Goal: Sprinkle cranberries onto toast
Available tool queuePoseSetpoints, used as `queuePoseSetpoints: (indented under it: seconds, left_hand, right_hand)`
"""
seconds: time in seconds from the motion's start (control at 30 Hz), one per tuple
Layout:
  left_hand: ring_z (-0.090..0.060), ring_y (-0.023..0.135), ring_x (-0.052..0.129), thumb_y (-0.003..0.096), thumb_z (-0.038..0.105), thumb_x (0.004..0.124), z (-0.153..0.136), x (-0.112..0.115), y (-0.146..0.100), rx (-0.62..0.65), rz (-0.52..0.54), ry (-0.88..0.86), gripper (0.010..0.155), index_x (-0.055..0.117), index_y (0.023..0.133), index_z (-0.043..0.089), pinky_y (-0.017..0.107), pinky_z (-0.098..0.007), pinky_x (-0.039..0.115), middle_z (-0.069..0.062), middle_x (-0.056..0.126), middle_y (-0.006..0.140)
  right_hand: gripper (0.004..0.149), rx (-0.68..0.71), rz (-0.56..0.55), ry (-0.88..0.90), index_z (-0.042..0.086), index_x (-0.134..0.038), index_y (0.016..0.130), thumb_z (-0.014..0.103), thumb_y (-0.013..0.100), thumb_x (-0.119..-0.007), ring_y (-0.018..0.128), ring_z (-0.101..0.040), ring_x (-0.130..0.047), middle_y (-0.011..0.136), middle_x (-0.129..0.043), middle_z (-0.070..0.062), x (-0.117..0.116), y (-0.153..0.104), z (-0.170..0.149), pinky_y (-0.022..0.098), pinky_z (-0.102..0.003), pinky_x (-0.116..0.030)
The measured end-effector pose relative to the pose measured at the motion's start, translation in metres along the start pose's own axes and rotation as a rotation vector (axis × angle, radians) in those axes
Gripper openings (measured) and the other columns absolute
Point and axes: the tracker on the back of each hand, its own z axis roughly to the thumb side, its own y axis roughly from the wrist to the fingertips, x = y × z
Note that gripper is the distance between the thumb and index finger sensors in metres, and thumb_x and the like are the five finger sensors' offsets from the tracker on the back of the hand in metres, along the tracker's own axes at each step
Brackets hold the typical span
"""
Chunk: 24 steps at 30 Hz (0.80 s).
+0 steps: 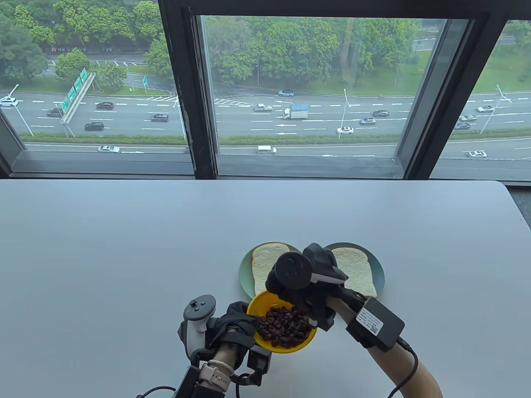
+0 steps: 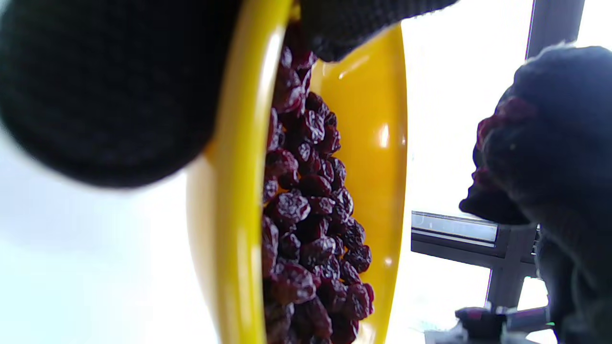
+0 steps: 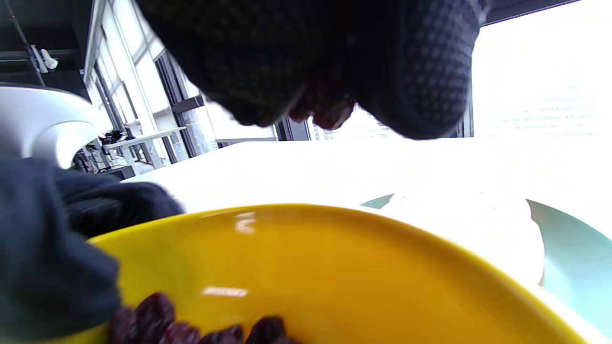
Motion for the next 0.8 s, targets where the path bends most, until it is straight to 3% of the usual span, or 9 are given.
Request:
queuePoseSetpoints:
  seconds: [0.17,0.37,0.57,0.8]
  left_hand:
    - [-0.04,0.033,0.082,0.043,0.019,0.076,-0.004,0.005,0.002,-0.025,-0.037,0.015,0.054,0.053,0.092,0.012,0.006,-0.035,0.099,-0.021,0.071,0.061]
    - [-0.04,0.033,0.082,0.0432,0.019,0.076,-0.005,0.007,0.002,-0.039,-0.061,0.039,0.054,0.053,0.092,0.012,0.006,-0.035,0.099,-0.021,0.07,0.061]
    - [-0.04,0.033,0.082,0.0433,0.019,0.076,-0.006,0.007,0.001,-0.056,-0.073,0.037,0.054,0.053,0.092,0.012,0.006,-0.035,0.099,-0.021,0.07,0.061]
    - [-0.04,0.033,0.082,0.0436,0.02,0.076,-0.008,0.01,0.005,-0.075,-0.103,0.035,0.054,0.052,0.092,0.012,0.007,-0.035,0.099,-0.021,0.07,0.061]
  right_hand:
    - [0.035,-0.116,0.098,-0.038,0.035,-0.08,0.061,0.025,0.028,-0.088,0.061,-0.025,-0.085,0.074,-0.076,0.003,-0.018,0.054,-0.014,0.034,-0.018,-0.094]
    - [0.035,-0.188,0.175,-0.146,0.035,-0.08,0.06,0.026,0.028,-0.088,0.061,-0.024,-0.085,0.074,-0.076,0.004,-0.048,0.095,-0.024,0.035,-0.018,-0.093]
    - [0.035,-0.237,0.209,-0.197,0.036,-0.08,0.061,0.026,0.028,-0.088,0.061,-0.024,-0.085,0.075,-0.075,0.004,-0.068,0.116,-0.035,0.035,-0.018,-0.093]
    - [0.035,-0.229,0.189,-0.226,0.036,-0.078,0.063,0.027,0.031,-0.087,0.062,-0.023,-0.084,0.076,-0.074,0.004,-0.08,0.114,-0.042,0.037,-0.016,-0.093]
